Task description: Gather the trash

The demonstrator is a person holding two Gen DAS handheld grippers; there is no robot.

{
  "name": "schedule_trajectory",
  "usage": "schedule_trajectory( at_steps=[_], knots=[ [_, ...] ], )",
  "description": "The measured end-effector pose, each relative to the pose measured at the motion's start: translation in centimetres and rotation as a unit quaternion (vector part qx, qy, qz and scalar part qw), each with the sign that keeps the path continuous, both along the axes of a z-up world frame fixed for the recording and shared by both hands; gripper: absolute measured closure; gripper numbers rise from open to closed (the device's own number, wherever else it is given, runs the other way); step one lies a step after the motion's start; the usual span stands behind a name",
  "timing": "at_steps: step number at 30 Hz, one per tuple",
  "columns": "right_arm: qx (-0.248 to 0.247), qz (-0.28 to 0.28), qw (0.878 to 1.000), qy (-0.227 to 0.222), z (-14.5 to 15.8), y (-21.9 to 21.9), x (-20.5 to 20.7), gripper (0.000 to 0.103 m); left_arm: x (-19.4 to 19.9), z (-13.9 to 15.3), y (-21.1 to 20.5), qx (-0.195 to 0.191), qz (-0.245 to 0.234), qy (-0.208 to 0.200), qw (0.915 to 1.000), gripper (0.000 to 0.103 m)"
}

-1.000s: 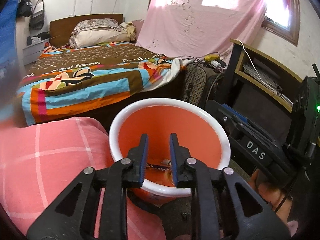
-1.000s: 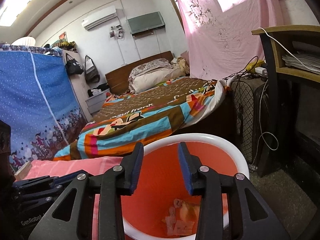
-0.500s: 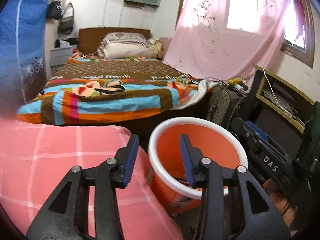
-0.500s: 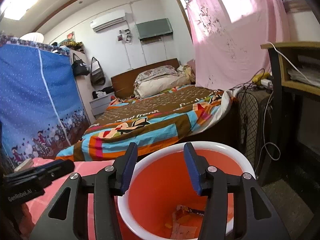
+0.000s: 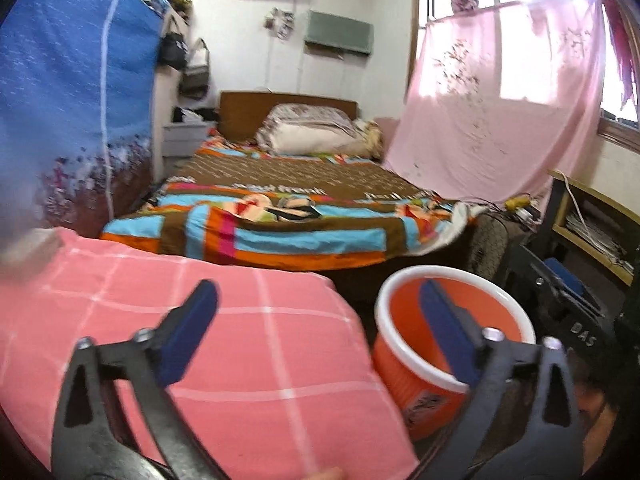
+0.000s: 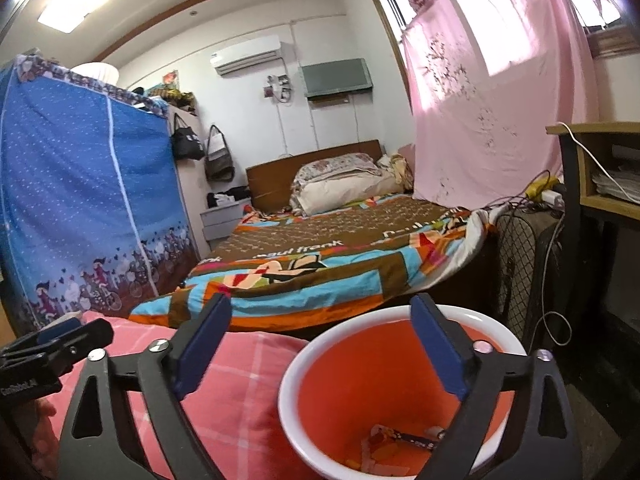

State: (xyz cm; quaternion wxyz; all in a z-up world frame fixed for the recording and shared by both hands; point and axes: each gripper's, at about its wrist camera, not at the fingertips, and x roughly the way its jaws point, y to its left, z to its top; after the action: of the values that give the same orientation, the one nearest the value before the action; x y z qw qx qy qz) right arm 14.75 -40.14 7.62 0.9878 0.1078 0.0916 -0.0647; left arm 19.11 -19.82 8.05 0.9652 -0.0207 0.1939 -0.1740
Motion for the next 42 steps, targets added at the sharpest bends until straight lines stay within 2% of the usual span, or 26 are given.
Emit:
schedule_trajectory(
  at_steps=[1, 5, 13, 21, 25, 32, 42],
  knots=[
    [-0.001, 0.002, 1.0, -0.004, 0.1, 0.2, -0.2, 0.0, -0.5, 0.0, 0.5, 0.0, 0.01, -0.011, 0.9999, 0.0],
    [-0.015, 0.014, 0.999, -0.029, 0.5, 1.7, -1.1, 0.0, -1.9, 0.1, 2.1, 0.003, 0.03, -0.028, 0.9992, 0.0],
    [-0.035, 0.036, 0.997, -0.051, 0.4, 4.8, -3.5, 0.0, -4.7, 0.2, 5.7, -0.023, 0.071, -0.044, 0.9962, 0.0],
    [-0.043, 0.059, 0.993, -0.091, -0.3, 8.0, -7.4, 0.0, -8.8, -0.8, 8.7, -0.017, 0.096, -0.064, 0.9931, 0.0],
    [-0.063, 0.07, 0.99, -0.107, -0.8, 10.0, -9.6, 0.0, -10.5, -1.7, 10.2, -0.018, 0.106, -0.067, 0.9919, 0.0],
    [-0.07, 0.074, 0.989, -0.104, -1.8, 11.7, -11.9, 0.0, -12.6, -3.2, 12.2, -0.016, 0.126, -0.07, 0.9894, 0.0],
    [-0.08, 0.08, 0.991, -0.075, -3.9, 13.2, -13.3, 0.0, -14.5, -4.7, 13.9, -0.008, 0.14, -0.074, 0.9874, 0.0]
  ],
)
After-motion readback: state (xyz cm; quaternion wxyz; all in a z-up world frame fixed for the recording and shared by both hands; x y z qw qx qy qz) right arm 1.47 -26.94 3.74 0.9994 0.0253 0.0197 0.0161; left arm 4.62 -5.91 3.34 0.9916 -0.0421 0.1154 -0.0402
